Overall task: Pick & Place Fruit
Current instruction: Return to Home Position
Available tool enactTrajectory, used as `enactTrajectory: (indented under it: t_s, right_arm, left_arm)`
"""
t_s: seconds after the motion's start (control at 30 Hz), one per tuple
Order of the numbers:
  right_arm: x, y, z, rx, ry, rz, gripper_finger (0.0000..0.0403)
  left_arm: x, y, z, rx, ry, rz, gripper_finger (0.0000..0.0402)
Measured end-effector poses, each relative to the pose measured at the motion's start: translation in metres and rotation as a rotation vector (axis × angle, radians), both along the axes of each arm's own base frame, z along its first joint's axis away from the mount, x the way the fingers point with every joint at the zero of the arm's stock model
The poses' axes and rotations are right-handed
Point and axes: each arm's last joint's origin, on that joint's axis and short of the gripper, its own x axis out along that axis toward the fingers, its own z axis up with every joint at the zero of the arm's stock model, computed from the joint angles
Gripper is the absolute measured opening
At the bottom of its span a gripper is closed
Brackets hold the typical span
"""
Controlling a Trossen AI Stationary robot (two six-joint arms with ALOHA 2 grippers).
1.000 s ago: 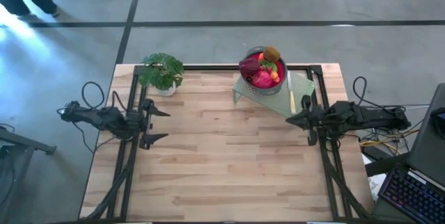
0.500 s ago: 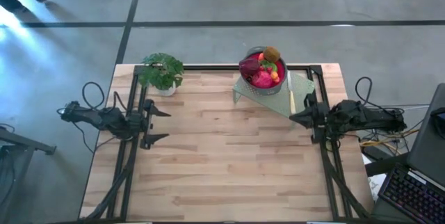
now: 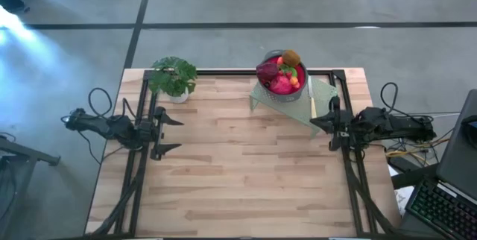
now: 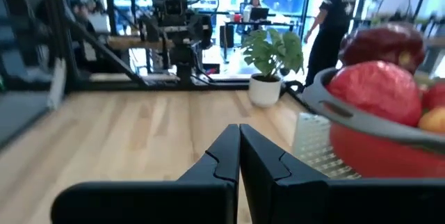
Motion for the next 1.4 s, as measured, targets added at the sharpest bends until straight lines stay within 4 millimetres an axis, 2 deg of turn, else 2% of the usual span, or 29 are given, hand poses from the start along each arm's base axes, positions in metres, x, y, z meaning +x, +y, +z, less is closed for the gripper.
enactTrajectory:
  t_s: [0.13, 0.4, 1.4]
  right_arm:
    - [-0.0001, 0.0, 0.0, -0.106, 0.013, 0.005, 0.0008]
    - [-0.0002, 0.001, 0.0028, -0.2, -0.009, 0.038, 0.0008]
    - [0.0, 0.0009, 0.0023, -0.194, -0.003, 0.035, 0.0008]
  left_arm:
    - [0.0, 0.0, 0.0, 0.0, 0.0, 0.0, 0.0355]
    - [0.0, 0.0, -0.0003, 0.001, 0.003, 0.0, 0.0355]
    - [0.0, 0.0, -0.0004, 0.001, 0.004, -0.001, 0.0355]
